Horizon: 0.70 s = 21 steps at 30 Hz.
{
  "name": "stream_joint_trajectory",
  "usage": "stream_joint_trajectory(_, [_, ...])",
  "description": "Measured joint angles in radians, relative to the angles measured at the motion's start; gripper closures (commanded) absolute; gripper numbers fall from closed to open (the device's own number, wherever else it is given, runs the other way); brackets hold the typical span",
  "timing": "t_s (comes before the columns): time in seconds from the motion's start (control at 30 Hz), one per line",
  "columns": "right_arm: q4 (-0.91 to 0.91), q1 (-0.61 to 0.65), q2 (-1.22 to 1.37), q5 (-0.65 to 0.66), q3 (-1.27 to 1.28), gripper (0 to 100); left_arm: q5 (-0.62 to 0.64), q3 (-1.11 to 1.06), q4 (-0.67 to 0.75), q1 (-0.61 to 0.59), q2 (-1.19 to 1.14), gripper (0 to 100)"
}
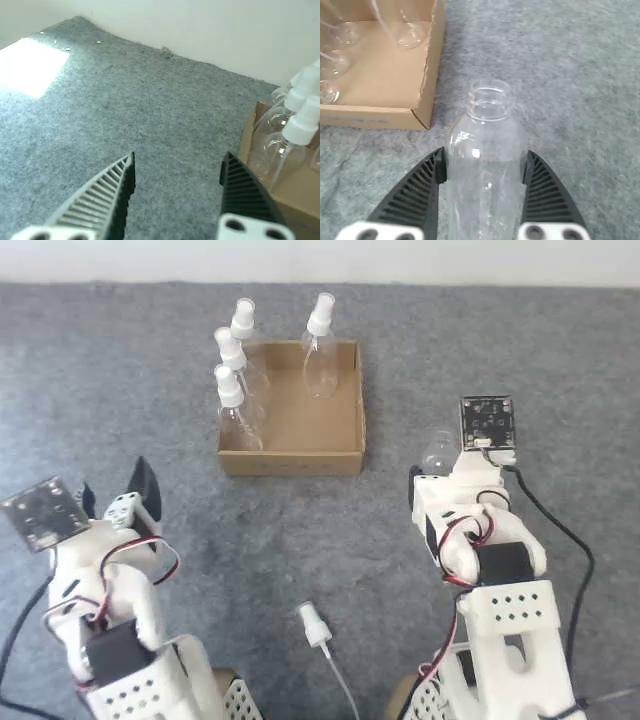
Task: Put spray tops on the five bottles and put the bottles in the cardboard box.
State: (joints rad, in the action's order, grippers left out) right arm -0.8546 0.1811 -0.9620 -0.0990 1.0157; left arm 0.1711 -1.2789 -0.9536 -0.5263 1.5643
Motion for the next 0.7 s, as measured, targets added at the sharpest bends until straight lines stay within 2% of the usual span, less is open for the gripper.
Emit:
stream_joint_trajectory(0.2, [0.000,-0.003,0.000,0.000,0.000,92.2,-0.097,0.129,-0.150,0.069,0.000,74])
stream_joint_trajectory(0.5, [0.000,-0.002,0.000,0.000,0.000,92.2,-0.281,0.189,-0.341,0.249,0.011,74])
stream_joint_trajectory(0.7, [0.000,-0.002,0.000,0.000,0.000,92.2,-0.393,0.189,-0.388,0.308,0.011,74])
